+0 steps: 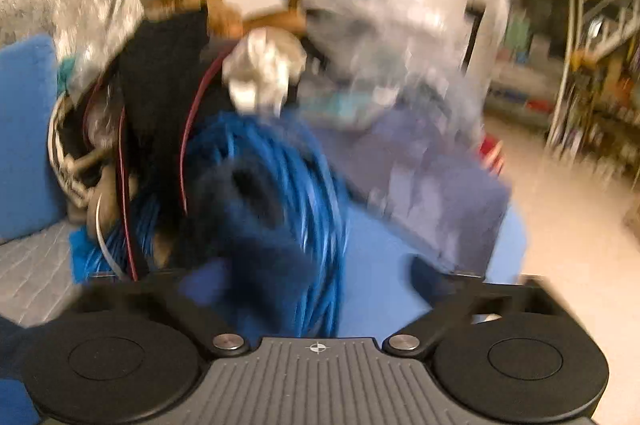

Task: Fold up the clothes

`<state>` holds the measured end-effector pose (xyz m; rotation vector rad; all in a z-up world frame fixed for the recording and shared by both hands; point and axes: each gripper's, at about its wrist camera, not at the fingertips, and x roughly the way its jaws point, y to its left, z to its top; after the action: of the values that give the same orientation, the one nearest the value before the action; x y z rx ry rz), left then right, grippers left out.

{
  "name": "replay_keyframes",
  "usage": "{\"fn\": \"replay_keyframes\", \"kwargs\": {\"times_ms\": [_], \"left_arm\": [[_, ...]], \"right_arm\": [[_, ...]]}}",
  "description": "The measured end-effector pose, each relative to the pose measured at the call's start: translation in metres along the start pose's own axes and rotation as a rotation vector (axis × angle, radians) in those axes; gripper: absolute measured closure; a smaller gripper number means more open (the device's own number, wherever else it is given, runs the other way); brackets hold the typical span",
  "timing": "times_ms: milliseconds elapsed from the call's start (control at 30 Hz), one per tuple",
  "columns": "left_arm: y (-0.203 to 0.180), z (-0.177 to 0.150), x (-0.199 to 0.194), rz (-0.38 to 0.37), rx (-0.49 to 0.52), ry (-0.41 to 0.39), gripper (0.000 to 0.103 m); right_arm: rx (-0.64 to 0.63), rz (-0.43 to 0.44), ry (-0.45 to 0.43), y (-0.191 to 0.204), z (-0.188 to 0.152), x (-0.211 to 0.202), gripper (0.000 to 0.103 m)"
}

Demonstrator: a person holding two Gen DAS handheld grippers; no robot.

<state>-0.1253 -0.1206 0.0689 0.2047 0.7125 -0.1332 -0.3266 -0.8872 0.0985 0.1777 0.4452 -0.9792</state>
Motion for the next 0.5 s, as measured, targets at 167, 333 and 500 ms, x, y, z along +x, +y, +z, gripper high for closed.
{"fn": "replay_keyframes", "kwargs": {"times_ms": [167,333,500], "left_arm": [[0.000,0.000,0.000,-0.001,-0.001,-0.001,0.001],[0.000,0.000,0.000,0.001,-0.002,-0.001,0.001],[-0.001,0.000,-0.001,0.006,0.001,-0.002,0.001]], "right_arm": [[-0.014,0.024,-0.142,0.020,0.021,-0.049,0.000],[-0.028,0.158,-0.230,0.059,0.033,-0.098,0.000],[-0.180,0.321,-0.231,0.123,0.022,-0.134,0.000]]}}
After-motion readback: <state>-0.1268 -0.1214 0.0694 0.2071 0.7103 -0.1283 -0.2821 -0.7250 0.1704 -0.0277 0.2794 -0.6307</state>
